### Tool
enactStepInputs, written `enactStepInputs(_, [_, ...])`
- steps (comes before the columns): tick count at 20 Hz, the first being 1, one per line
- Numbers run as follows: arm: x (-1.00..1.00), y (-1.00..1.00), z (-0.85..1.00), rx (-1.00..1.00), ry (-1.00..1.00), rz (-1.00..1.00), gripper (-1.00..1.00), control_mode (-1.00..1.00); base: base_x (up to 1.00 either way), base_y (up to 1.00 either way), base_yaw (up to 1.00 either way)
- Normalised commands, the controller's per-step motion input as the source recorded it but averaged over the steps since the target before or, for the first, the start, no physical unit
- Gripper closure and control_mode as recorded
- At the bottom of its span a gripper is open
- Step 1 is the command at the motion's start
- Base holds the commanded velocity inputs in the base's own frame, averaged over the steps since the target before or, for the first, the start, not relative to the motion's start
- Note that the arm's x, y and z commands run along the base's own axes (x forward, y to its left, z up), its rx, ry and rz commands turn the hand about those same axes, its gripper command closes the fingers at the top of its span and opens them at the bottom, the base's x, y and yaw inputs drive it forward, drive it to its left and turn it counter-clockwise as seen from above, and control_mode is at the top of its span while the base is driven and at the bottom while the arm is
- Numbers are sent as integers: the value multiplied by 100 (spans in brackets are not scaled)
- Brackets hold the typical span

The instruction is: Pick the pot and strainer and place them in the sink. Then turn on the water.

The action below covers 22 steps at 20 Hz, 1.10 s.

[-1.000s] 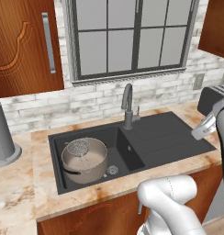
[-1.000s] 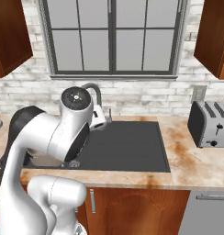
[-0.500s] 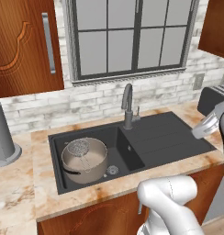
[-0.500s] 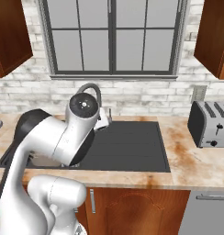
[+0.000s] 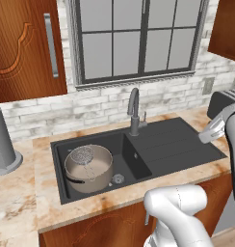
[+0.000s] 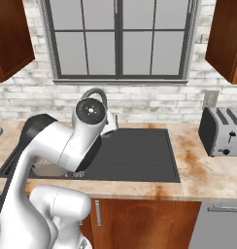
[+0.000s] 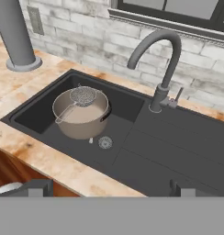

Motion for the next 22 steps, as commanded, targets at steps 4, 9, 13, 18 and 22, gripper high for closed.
enactStepInputs(4, [1, -3, -11, 0, -23, 0, -100, -100, 0, 0, 0])
enactStepInputs(9, [13, -1, -4, 0, -18, 0, -100, -100, 0, 0, 0])
enactStepInputs(13, [27, -1, 0, 0, -6, 0, -100, -100, 0, 0, 0])
enactStepInputs(18, [40, 0, 0, 0, 0, 0, -100, -100, 0, 0, 0])
enactStepInputs(22, [42, -15, 0, 0, 0, 0, -100, -100, 0, 0, 0])
